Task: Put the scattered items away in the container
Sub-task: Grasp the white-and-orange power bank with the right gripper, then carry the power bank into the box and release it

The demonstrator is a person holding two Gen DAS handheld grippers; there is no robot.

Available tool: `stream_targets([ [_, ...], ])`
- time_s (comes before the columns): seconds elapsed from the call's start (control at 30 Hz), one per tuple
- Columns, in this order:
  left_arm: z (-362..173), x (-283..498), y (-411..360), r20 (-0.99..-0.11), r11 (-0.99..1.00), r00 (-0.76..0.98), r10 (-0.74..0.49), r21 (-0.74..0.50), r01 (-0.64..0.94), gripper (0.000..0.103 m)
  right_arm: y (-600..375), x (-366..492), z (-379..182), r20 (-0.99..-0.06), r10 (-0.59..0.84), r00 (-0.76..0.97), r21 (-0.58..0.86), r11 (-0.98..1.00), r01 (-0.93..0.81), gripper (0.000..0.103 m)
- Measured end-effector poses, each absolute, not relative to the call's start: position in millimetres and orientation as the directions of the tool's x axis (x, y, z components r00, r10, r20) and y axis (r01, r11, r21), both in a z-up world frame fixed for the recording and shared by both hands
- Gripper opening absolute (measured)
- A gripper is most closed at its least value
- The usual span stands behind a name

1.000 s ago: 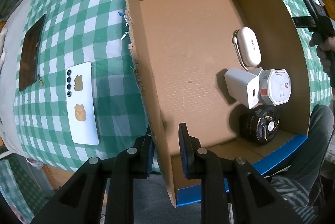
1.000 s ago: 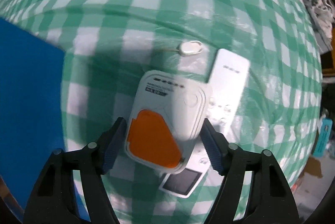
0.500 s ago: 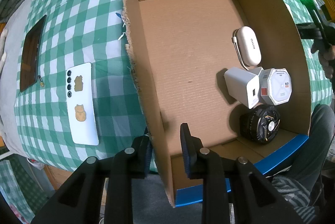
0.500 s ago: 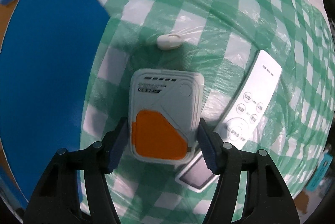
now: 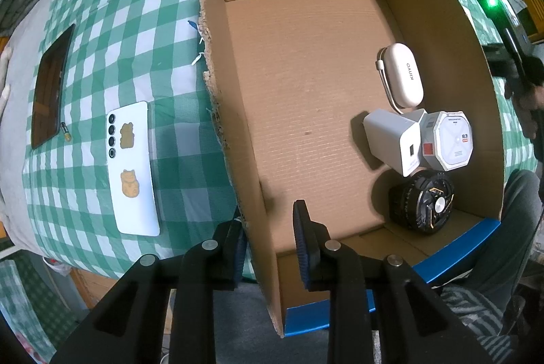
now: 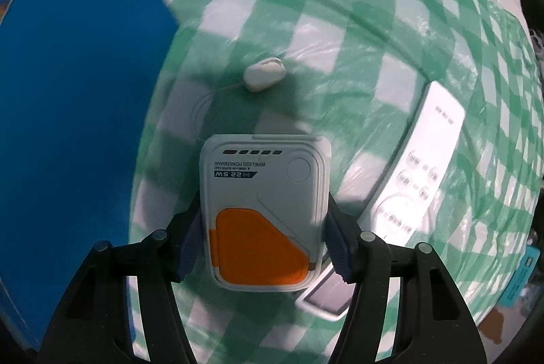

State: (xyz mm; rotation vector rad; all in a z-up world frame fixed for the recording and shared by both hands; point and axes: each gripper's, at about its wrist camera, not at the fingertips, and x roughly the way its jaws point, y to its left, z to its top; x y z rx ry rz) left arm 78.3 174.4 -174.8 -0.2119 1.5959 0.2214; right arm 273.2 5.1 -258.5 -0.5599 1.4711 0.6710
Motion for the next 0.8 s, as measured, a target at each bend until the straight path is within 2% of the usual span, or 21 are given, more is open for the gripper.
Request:
stream_targets([
  [0.4, -173, 77, 172, -0.999, 0.962, -0.033, 0.008, 0.017, -0.272, 0.024, -14, 207, -229, -0.996, 0.08, -0.041, 0.084, 0.667, -0.741, 0.063],
  [0.8, -171, 74, 170, -1.0, 0.96, -0.028, 0.001, 0.009, -0.281, 0.024, -25, 202, -165, -0.989, 0.149, -0.015, 0.107, 0.63, -0.769, 0.063],
])
